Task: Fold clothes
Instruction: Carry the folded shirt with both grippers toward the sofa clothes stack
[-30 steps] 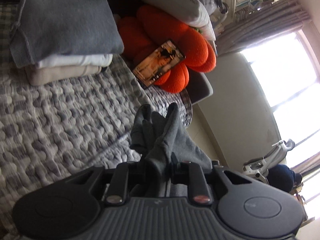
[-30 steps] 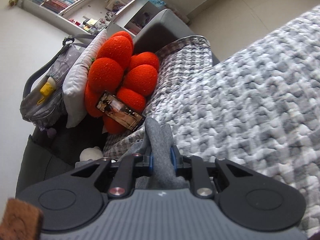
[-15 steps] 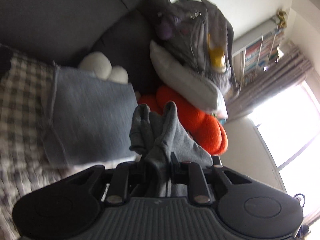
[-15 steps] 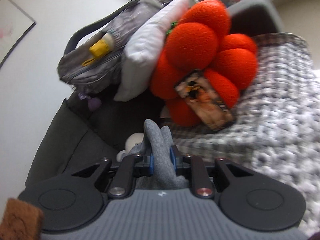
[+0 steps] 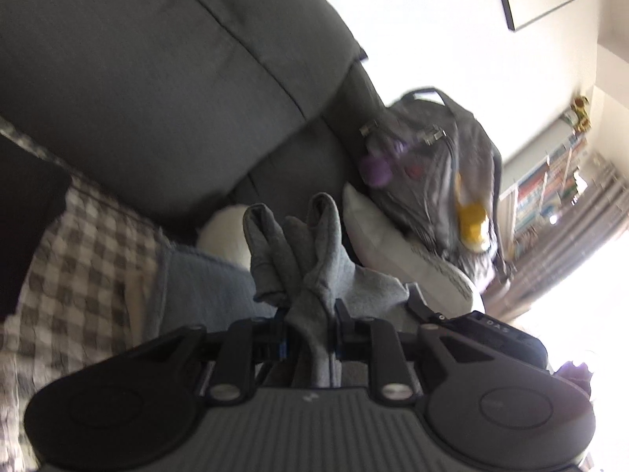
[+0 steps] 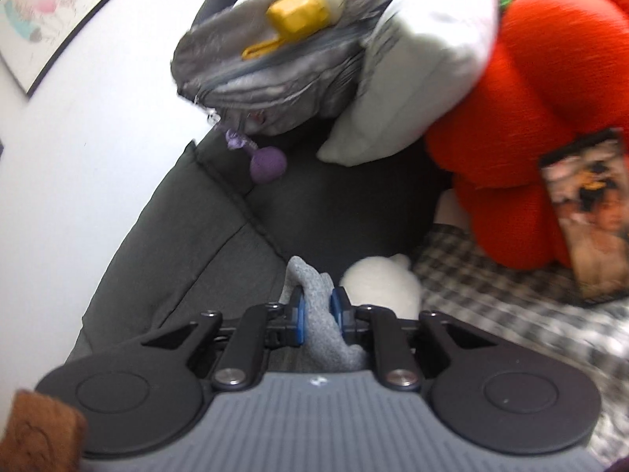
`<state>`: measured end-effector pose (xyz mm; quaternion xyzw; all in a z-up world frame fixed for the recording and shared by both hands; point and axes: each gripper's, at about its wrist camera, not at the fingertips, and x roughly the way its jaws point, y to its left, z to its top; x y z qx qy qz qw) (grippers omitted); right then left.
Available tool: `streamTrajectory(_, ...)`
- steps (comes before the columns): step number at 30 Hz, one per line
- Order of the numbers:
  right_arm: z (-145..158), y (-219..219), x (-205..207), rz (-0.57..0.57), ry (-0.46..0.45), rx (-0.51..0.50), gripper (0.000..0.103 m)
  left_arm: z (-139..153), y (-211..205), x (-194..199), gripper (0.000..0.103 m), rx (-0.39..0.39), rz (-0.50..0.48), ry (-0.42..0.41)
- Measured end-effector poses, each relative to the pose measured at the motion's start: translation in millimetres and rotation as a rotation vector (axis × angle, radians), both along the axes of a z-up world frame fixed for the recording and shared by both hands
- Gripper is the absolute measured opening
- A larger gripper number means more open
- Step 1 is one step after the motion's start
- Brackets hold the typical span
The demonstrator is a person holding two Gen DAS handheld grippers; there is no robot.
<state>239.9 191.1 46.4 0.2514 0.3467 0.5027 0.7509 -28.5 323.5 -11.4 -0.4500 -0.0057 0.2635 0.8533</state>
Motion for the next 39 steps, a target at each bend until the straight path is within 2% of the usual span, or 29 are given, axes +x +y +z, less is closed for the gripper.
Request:
streamTrajectory(3, -13.5, 19.7, 11.5, 0.03, 0.015, 0.009, 0.017, -8.5, 4.2, 4.3, 0.02, -0.015, 0.051, 0.02)
streamTrajectory(6, -38.2, 38.7, 22.2, 0.011, 0.06, -0.034, 0.017, -24.0, 12.4, 15.0, 0.021, -0.112, 0.085, 0.115)
streamTrajectory(7, -46.7, 41.5, 23.8, -0.007, 0.068, -0.05, 0.019, -29.6, 15.4, 18.4, 0.025, -0.149, 0.095, 0.146)
streamTrajectory(9, -63.9, 47.2, 27.0, -0.044, 0.084, -0.081, 0.022, -35.8, 20.5, 17.5, 0.031, -0.191, 0.096, 0.135)
streamTrajectory(11, -77.0, 45.8, 27.9, -0.074, 0.098, -0.082, 0.028, -32.1, 19.8, 13.5, 0.033, -0.174, 0.092, 0.122)
streamTrajectory(13, -77.8, 39.4, 27.4, -0.089, 0.096, -0.06, 0.049, -28.4, 16.5, 8.7, 0.033, -0.156, 0.111, 0.112)
streamTrajectory(14, -76.7, 35.6, 27.0, -0.095, 0.092, -0.049, 0.052, -27.7, 15.4, 6.1, 0.034, -0.152, 0.126, 0.109)
streamTrajectory(19, -58.4, 14.2, 20.5, -0.136, 0.013, -0.016, 0.054, -22.8, 9.8, -2.0, 0.038, -0.117, 0.215, 0.111)
streamTrajectory(23, -43.2, 3.4, 6.3, -0.181, -0.121, 0.004, 0.054, -10.5, -1.0, -13.0, 0.038, 0.005, 0.339, 0.084)
streamTrajectory(24, -40.0, 2.3, 1.6, -0.184, -0.16, 0.009, 0.054, -7.1, -4.3, -16.4, 0.038, 0.041, 0.36, 0.068)
streamTrajectory(26, -35.6, 4.5, -7.6, -0.166, -0.228, 0.001, 0.046, 0.8, -10.3, -16.9, 0.038, 0.131, 0.359, 0.052)
streamTrajectory(28, -32.6, 10.0, -17.8, -0.14, -0.3, -0.024, 0.035, 5.2, -13.5, -10.4, 0.034, 0.205, 0.298, 0.047)
streamTrajectory(29, -32.1, 13.8, -22.3, -0.122, -0.333, -0.042, 0.034, 4.3, -12.8, -6.7, 0.033, 0.209, 0.255, 0.043)
streamTrajectory(31, -31.5, 24.1, -30.1, -0.073, -0.387, -0.081, 0.025, -0.5, -7.5, 4.4, 0.03, 0.182, 0.169, 0.064)
streamTrajectory(33, -31.1, 34.6, -37.0, -0.025, -0.436, -0.115, 0.022, -7.0, -1.9, 16.6, 0.028, 0.154, 0.108, 0.112)
streamTrajectory(36, -35.0, 51.3, -45.3, 0.042, -0.5, -0.183, 0.019, -19.1, 5.8, 35.3, 0.027, 0.09, 0.08, 0.233)
streamTrajectory(37, -37.7, 57.5, -48.4, 0.056, -0.526, -0.221, 0.015, -23.8, 6.9, 39.1, 0.026, 0.066, 0.088, 0.255)
streamTrajectory(39, -42.7, 71.7, -51.0, 0.08, -0.576, -0.301, 0.014, -25.9, 4.4, 40.5, 0.024, 0.066, 0.101, 0.278)
